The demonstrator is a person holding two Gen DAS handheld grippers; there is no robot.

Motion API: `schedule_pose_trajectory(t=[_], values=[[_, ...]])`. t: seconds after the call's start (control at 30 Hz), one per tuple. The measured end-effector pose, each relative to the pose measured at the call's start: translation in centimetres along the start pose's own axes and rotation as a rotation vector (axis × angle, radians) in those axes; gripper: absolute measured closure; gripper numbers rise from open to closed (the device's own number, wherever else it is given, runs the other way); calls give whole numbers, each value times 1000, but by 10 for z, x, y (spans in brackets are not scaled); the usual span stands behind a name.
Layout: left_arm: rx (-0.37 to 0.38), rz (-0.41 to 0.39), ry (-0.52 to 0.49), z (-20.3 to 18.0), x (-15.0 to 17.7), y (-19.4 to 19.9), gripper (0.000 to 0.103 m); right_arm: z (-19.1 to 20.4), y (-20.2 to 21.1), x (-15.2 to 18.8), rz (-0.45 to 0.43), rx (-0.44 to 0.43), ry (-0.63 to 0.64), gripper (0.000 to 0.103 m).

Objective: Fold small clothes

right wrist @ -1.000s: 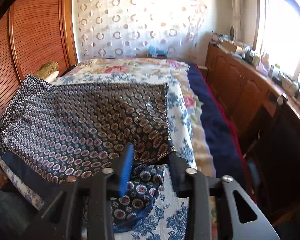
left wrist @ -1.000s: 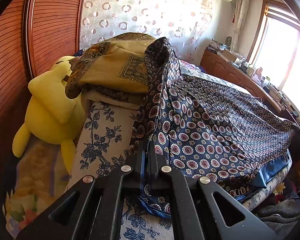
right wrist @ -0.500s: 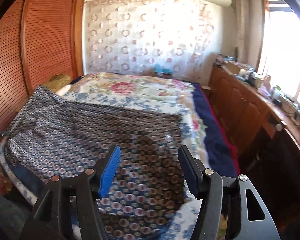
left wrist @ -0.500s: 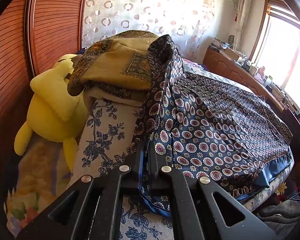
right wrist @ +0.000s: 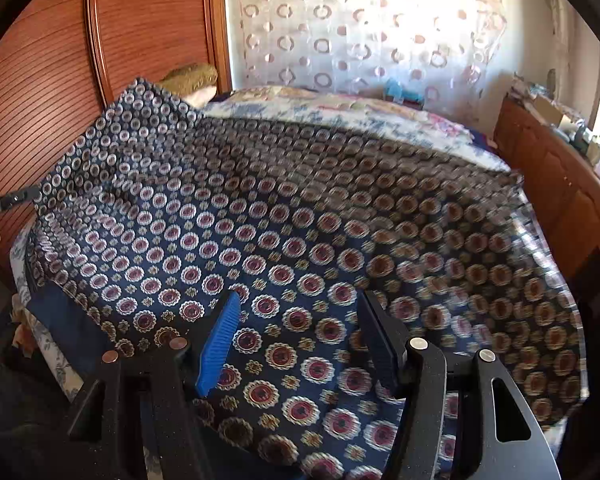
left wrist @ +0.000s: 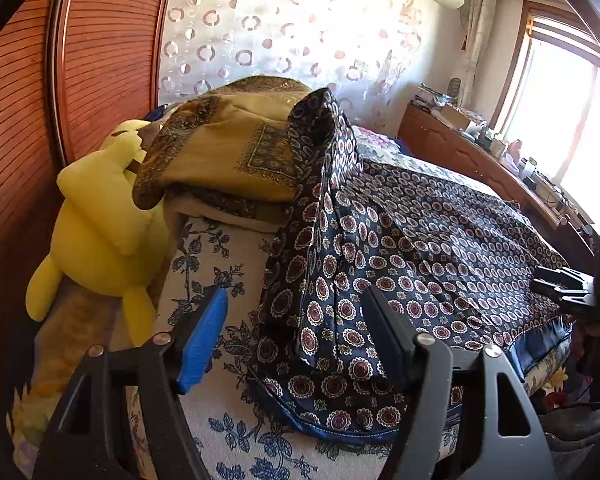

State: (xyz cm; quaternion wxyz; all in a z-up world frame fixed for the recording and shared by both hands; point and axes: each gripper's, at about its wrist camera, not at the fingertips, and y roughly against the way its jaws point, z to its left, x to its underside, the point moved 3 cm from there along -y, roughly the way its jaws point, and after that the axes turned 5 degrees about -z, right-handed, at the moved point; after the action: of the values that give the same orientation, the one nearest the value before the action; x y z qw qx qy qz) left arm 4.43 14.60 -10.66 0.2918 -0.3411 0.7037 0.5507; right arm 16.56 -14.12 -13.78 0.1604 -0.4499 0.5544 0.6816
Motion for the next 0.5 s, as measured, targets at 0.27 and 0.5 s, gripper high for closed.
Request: schedule_pose_trajectory(t=[0.27,0.5], values=[[5,70,59,9,3,-24,32,-6,-31,4,48,27,5,21],[14,92,73,15,8,-31,52,5,-51,3,69,23,15,4]])
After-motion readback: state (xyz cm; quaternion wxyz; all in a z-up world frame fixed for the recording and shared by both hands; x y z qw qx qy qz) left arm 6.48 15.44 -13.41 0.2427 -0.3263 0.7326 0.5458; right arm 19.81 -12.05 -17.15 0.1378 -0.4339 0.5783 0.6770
